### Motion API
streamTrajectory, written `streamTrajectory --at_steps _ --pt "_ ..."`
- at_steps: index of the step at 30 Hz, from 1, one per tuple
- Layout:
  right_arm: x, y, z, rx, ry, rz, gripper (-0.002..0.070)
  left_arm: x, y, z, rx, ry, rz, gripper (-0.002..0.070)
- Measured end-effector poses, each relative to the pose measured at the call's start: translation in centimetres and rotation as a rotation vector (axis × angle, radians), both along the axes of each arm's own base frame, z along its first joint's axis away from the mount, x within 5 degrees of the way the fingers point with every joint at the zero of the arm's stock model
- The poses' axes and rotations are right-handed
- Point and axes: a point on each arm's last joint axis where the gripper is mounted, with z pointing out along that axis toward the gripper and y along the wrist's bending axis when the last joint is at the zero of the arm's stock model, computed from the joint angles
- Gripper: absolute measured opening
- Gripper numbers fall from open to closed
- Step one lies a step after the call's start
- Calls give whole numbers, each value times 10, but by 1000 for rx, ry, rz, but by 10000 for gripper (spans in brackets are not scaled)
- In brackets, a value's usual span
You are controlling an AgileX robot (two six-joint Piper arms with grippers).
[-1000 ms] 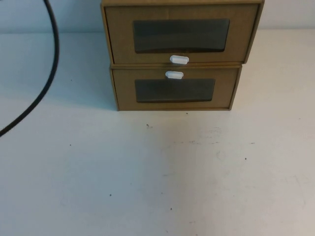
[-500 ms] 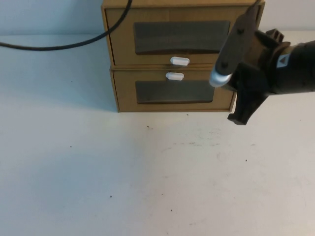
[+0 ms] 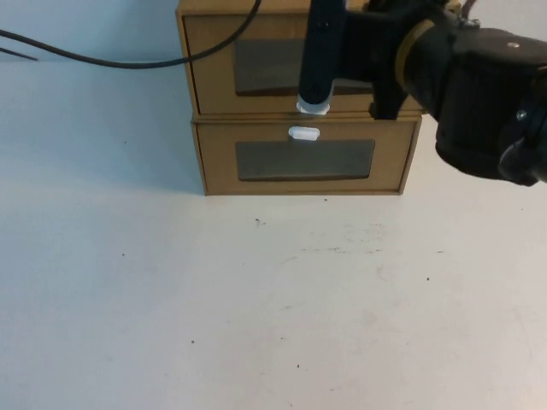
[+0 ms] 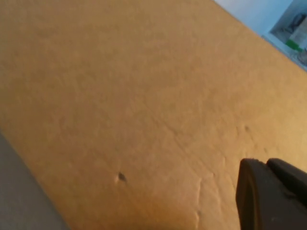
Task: Open the shoe box
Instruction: 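Pull the top drawer of the cardboard box fully open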
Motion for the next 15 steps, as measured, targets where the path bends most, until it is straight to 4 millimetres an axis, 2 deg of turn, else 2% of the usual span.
streamTrajectory --at_steps 4,7,12,15 --pt "-12 21 10 75 -96 75 -14 5 -5 -17 17 57 -33 -6" --pt "-22 40 4 102 -84 100 -14 7 -6 -22 24 75 -48 -6" --pt "-23 68 -35 108 36 85 -11 7 -5 -23 49 79 -57 -6" --pt "-19 77 -59 101 106 64 6 7 -5 -23 50 79 -57 -6"
